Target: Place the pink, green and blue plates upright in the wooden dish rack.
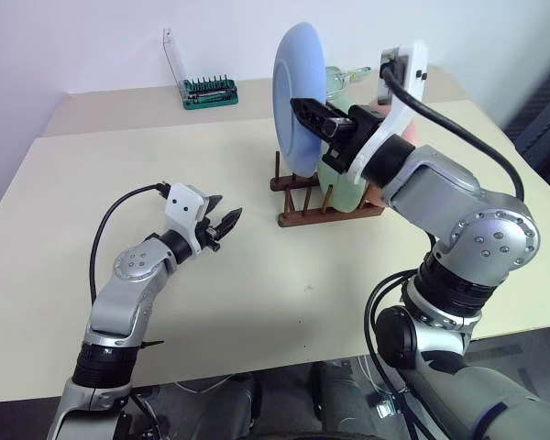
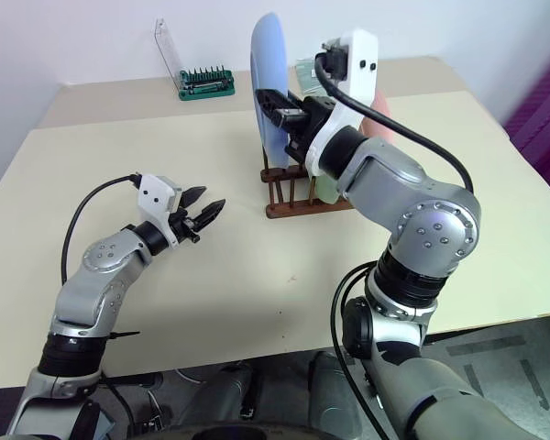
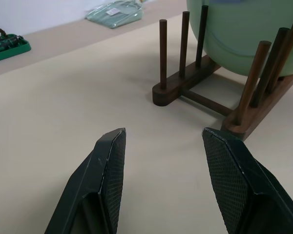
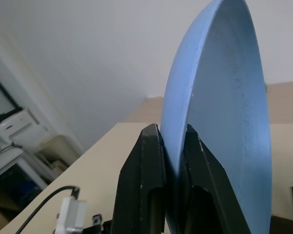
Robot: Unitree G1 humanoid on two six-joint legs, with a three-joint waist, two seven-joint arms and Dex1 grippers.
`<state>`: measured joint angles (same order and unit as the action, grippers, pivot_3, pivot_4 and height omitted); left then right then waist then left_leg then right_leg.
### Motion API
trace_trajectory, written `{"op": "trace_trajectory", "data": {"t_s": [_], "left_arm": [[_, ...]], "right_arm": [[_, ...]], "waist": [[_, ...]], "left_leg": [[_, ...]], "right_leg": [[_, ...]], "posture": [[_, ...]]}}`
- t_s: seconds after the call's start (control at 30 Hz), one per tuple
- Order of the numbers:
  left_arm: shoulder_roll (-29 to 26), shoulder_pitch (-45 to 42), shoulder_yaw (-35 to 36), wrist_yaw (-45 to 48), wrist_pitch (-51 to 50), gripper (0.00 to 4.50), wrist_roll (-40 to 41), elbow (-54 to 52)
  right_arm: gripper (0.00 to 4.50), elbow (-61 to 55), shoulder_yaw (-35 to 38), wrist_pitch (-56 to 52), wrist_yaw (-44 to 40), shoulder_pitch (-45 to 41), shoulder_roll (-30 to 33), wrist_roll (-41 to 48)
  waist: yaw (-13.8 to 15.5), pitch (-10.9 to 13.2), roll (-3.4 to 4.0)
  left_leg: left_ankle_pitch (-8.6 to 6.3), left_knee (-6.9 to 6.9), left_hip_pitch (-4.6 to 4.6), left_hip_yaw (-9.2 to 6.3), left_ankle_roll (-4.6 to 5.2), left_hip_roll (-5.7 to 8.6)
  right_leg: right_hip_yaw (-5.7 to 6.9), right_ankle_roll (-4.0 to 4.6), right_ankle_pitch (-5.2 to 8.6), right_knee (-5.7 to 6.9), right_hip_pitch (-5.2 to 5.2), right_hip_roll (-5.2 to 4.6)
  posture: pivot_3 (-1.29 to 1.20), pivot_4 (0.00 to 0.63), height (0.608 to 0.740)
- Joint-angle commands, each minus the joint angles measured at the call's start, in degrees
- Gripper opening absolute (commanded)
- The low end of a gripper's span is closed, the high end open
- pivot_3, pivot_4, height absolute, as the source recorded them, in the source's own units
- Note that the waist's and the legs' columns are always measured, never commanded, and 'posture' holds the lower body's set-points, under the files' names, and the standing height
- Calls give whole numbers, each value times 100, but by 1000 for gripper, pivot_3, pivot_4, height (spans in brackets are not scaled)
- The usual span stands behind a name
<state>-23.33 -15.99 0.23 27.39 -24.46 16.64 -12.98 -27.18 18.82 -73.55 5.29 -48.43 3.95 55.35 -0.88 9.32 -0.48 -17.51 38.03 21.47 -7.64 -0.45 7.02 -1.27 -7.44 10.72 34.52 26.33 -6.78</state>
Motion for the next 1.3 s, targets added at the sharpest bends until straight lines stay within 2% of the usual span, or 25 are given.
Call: {"op": "trace_trajectory", "data": {"t_s": [0.03, 0.27, 0.4, 0.47, 0.5, 0.6, 0.63, 0.7, 0.83, 0.9, 0.97, 1.03, 1.1, 1.3], "left_arm": [[0, -33, -3, 6, 17, 2516, -24, -241], [16, -20, 3, -17, 4, 2516, -56, -269], [21, 5, 14, -30, -9, 2592, -63, -313], [26, 14, 21, -38, -22, 2592, -58, -333], [32, 19, 17, -43, -28, 2592, -59, -345], [57, 20, 0, -53, -47, 2592, -58, -364], [63, 11, 9, -56, -40, 2592, -59, -345], [80, -1, 32, -86, -23, 2592, -82, -296], [-18, -7, 162, -71, 102, 2592, -195, -77], [-181, 17, 207, 55, 200, 2592, -262, 86], [-318, 57, 173, 174, 280, 2592, -330, 206], [-433, 95, 122, 254, 374, 2592, -413, 319], [-523, 160, 72, 352, 433, 2592, -492, 406], [-607, 392, 1, 584, 307, 2592, -451, 196]], "right_arm": [[0, -27, -83, 99, 21, 220, 22, 111], [0, 386, -367, 499, -152, 541, 163, -268], [1515, 356, -684, 901, -495, 500, 523, -611], [2592, 263, -969, 1155, -727, 477, 818, -898], [3069, 86, -1334, 1451, -1007, 455, 1192, -1269], [3069, -365, -2321, 2459, -1858, 410, 2387, -2427], [3069, -416, -2400, 2756, -2025, 446, 2608, -2648], [3069, -535, -2094, 3153, -2351, 619, 2846, -2637], [3069, -775, -617, 3162, -3289, 1538, 3403, -1672], [3069, -866, 315, 3015, -3975, 2524, 3883, -1259], [3069, -807, 1123, 3054, -4533, 3582, 4249, -1207], [3069, -618, 1680, 3084, -4824, 4391, 4331, -1129], [3069, -480, 1772, 3375, -5002, 4986, 4377, -1480], [3069, 260, 1173, 4065, -4840, 5114, 4212, -2265]], "waist": [[2, 0, 0], [-4, 0, 0], [7, 0, 0], [12, 0, 0], [12, 0, 0], [20, 2, 1], [18, 2, 0], [17, 2, -1], [76, 0, -6], [186, 0, -7], [251, 0, -6], [287, 1, 1], [280, 1, 1], [282, 3, 2]], "left_leg": [[0, 0, 0, 0, 0, 0], [0, 0, 0, 2, 0, 0], [0, 0, 0, 2, 1, 0], [0, 2, 0, 2, 1, 1], [0, 2, 0, 2, 1, 1], [-2, 4, 3, 5, 4, 2], [-3, 4, 3, 7, 5, 2], [-3, 4, 2, 7, 5, 0], [-4, 4, 1, 3, 7, -1], [-10, 10, -2, 1, 18, 0], [-16, 9, -8, -9, 27, 0], [-22, 10, -13, 7, 37, 2], [-36, 12, -29, 19, 62, 0], [-40, 5, -104, 22, 66, -11]], "right_leg": [[0, 0, 0, 0, 0, 0], [0, 0, 0, 0, 2, 0], [0, 0, 0, -1, 0, 0], [0, 0, 0, -4, -2, 0], [0, 0, 0, -4, -2, 0], [2, -1, 0, -8, -1, -1], [2, -2, 0, -9, 0, -1], [3, -2, 0, -13, -4, 0], [6, -3, -1, -24, -19, 0], [10, -3, -1, -34, -31, -1], [21, -3, 0, -50, -54, -1], [13, -3, -1, -50, -55, -5], [5, -6, -2, -47, -64, -4], [6, -10, 1, -48, -133, 1]], "posture": [[0, 150, 735], [0, 150, 735], [0, 150, 735], [0, 150, 735], [0, 150, 735], [0, 150, 735], [0, 150, 735], [0, 150, 735], [0, 150, 735], [0, 150, 735], [0, 150, 735], [0, 150, 735], [0, 150, 735], [0, 150, 735]]}}
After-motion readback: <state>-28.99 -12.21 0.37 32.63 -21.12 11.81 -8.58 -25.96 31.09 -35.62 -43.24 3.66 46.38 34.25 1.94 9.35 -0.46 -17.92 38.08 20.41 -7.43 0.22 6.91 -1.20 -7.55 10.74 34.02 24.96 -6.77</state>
